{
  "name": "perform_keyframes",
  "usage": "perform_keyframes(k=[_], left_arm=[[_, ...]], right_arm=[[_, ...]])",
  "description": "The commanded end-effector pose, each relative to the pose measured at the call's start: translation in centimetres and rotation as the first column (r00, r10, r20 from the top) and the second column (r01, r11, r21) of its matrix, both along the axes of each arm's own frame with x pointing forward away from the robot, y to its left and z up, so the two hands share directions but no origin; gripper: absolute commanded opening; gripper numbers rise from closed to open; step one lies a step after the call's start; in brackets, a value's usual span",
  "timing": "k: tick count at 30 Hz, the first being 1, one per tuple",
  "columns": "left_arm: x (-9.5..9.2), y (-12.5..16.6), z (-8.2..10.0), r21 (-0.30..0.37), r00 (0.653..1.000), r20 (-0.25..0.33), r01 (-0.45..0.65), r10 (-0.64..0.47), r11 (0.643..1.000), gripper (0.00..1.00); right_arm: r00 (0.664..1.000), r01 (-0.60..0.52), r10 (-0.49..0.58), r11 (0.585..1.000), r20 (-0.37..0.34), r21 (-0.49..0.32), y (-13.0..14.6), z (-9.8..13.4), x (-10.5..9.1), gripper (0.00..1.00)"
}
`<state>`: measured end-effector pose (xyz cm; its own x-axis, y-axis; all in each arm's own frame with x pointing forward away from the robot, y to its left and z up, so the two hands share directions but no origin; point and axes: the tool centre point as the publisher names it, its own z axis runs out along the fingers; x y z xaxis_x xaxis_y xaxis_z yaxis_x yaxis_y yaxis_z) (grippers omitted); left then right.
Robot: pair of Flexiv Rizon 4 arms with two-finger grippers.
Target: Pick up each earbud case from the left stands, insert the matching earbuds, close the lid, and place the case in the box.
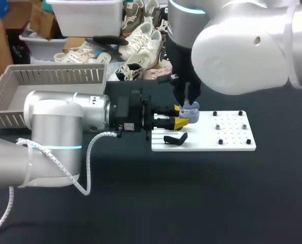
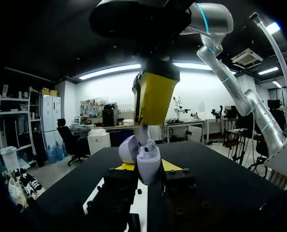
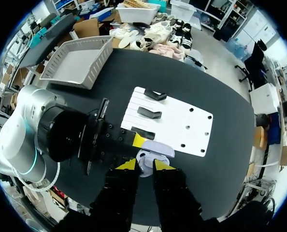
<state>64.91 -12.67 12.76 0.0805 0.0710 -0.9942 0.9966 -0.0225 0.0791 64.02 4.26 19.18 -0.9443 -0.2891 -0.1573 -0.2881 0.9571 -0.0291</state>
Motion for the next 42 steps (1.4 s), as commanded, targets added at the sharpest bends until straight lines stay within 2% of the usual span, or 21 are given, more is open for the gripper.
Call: perform_keyframes(k=[1, 42], left_arm=[[-0.1, 0.0, 0.0, -0.003, 1.0, 0.001, -0.003, 0.003, 1.0, 0.0], [-0.1, 0.0, 0.0, -0.003, 1.0, 0.001, -0.003, 0.003, 1.0, 0.0]], right_arm=[[1.0, 0.004, -0.004, 1.0, 0.006, 0.0, 0.0, -0.2, -0.1, 0.0], [0.999, 0.001, -0.001, 1.0, -0.044, 0.002, 0.2, -2.5, 0.5, 0.0]])
